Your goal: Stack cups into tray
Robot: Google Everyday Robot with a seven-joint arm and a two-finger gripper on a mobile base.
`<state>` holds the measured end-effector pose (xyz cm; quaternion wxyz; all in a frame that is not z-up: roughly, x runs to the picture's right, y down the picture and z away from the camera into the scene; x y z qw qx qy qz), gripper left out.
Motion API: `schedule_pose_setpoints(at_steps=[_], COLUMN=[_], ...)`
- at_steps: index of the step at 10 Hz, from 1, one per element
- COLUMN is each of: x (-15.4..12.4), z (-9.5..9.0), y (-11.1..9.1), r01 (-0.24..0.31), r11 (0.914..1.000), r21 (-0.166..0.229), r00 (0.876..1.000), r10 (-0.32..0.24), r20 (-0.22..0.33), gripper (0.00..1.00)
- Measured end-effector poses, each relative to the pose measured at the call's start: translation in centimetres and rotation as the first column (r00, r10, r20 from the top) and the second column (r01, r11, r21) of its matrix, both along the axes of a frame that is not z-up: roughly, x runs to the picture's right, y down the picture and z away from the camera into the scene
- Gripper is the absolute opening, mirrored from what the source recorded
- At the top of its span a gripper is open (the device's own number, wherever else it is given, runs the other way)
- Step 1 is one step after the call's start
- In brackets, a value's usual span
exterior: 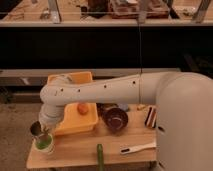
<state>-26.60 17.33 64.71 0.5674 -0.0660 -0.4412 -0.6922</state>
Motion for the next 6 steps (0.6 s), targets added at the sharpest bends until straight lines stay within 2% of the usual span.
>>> schedule_pose_setpoints(at_steps=[1,3,5,6], x=[-0.33,-0.61,-0.88,-1.02], z=[-0.05,0.02,0.01,-0.02], y=[0.28,0.62,0.88,1.02], r01=[0.007,0.013,0.017,0.017], r11=[1.0000,0.9998,0.9995,0.9992], r21=[-0.004,-0.016,-0.027,-0.037], r00=[1.000,1.000,1.000,0.999], r10=[-0.007,-0.013,-0.017,-0.016], r20=[0.008,0.013,0.020,0.028], gripper=[0.02,0.17,0.35,0.49])
